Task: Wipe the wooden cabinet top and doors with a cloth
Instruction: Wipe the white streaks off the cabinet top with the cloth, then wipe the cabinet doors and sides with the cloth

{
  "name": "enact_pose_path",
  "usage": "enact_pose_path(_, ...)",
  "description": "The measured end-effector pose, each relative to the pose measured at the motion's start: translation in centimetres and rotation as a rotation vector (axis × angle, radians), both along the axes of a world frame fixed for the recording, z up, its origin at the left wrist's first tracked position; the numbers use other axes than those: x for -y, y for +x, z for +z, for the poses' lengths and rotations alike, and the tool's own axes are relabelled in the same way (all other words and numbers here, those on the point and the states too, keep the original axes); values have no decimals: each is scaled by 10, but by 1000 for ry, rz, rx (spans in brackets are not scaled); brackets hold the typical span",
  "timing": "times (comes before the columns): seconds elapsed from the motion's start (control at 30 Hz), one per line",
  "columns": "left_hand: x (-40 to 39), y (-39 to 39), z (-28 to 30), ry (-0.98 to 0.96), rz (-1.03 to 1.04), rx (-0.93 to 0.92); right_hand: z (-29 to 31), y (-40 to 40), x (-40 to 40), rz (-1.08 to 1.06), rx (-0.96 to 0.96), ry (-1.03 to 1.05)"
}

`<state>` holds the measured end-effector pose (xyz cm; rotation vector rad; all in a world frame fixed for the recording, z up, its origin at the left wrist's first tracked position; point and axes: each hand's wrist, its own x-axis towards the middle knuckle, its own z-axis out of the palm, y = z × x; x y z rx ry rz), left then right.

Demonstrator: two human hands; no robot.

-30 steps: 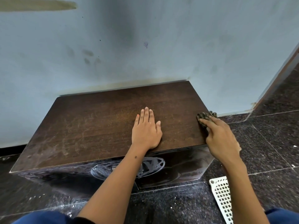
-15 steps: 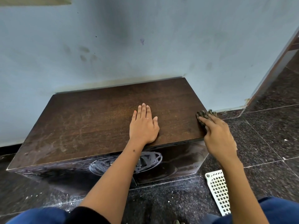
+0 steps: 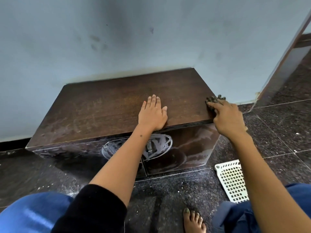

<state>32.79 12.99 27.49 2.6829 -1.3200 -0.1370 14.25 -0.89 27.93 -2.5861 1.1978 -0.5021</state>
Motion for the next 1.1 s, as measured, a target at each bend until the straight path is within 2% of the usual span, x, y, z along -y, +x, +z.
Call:
enact_pose_path(0.17,-49,-11,-2,4,-78,28,-5,-18,-12,-17,1,-68)
enact_pose_path(0.4,-122,-19,-12,2,-56,125,-3,-1,-18,-76,-71,-155)
enact_pose_path(0.63,-154,-25,-18,-45,-44,157,-18,13,-87,-149,107,-83)
enact_pose_path(0.87,-171,-25,-17,-91,-68,149,-51,58,-159,177,276,-236)
enact_pose_path(0.97,-174,-24,-18,-115,-39,149,-76,47,-147,213,451,-306)
enact_pose_path(1.1,-182,-23,-22,-147,7,163,-99,40,-131,84,720,-250)
